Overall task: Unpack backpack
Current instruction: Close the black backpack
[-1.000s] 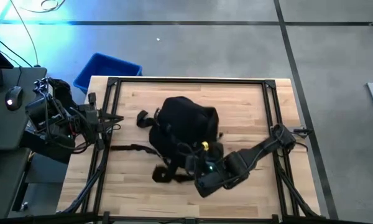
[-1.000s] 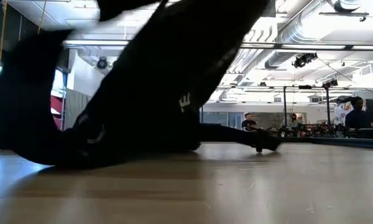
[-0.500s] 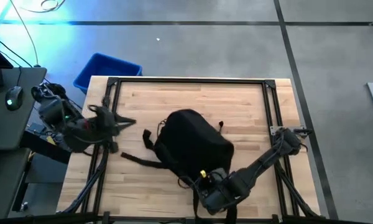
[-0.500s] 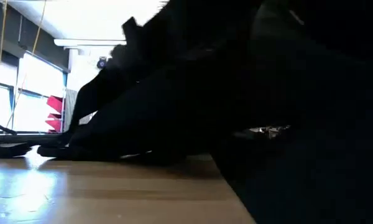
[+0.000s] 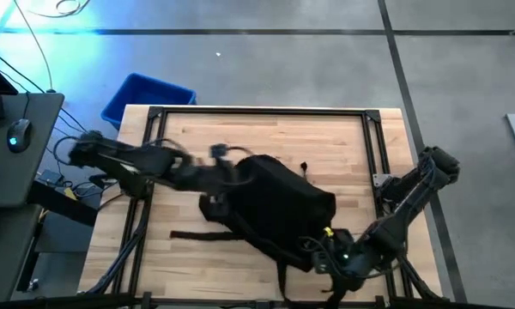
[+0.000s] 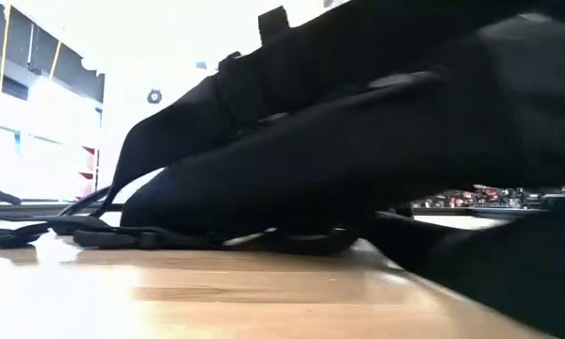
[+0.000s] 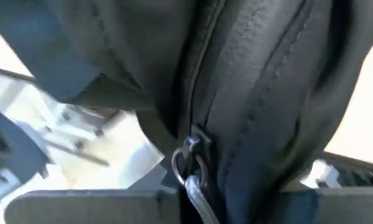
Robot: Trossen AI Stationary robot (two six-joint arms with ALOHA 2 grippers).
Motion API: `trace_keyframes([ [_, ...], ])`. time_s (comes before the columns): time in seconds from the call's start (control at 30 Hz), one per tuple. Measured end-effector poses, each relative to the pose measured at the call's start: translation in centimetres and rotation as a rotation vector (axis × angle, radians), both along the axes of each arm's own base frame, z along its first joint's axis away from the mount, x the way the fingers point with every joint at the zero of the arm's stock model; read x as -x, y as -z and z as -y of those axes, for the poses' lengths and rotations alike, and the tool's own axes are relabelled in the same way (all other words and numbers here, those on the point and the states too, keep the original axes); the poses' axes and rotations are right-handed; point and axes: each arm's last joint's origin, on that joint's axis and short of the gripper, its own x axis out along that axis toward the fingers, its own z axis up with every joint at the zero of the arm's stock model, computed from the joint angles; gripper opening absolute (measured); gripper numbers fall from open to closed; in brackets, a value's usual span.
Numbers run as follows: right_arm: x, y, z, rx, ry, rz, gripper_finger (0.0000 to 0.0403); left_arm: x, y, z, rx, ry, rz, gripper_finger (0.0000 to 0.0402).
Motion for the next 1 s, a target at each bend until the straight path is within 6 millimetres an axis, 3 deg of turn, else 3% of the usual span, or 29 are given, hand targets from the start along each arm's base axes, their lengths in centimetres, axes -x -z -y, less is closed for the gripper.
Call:
trace_keyframes([
  [0.17, 0.6, 1.0, -0.4, -0.075, -0.153, -0.022, 0.0104, -5.3, 4.4, -2.4, 0.013, 0.029, -0.081, 0.0000],
  [0.33, 0.5, -1.3, -1.7, -0.115, -0.307, 0.187, 0.0175, -9.8, 9.5, -5.0, 0.112, 0.054, -0.128, 0.0000],
  [0.4, 0.9, -2.1, -1.8, -0.146, -0.377, 0.192, 0.0209, -11.2, 12.0, -6.1, 0.155, 0.054, -0.163, 0.0000],
  [0.5, 2.4, -3.9, -2.0, -0.208, -0.389, 0.178, 0.0256, -12.5, 15.9, -7.3, 0.217, 0.042, -0.252, 0.0000],
  [0.6, 3.6, -5.8, -1.9, -0.235, -0.341, 0.172, 0.0288, -13.1, 18.5, -8.1, 0.264, 0.048, -0.317, 0.0000],
  [0.77, 4.1, -7.9, -1.3, -0.072, -0.214, 0.375, 0.0297, -13.4, 19.9, -8.2, 0.276, 0.074, -0.350, 0.0000],
  [0.93, 2.5, -5.7, 2.2, 0.201, -0.032, 0.237, 0.0260, -13.0, 18.8, -8.1, 0.249, 0.105, -0.341, 0.0000],
  [1.0, 1.7, -4.3, 3.5, 0.229, 0.008, 0.207, 0.0233, -12.9, 18.1, -8.2, 0.237, 0.113, -0.340, 0.0000],
])
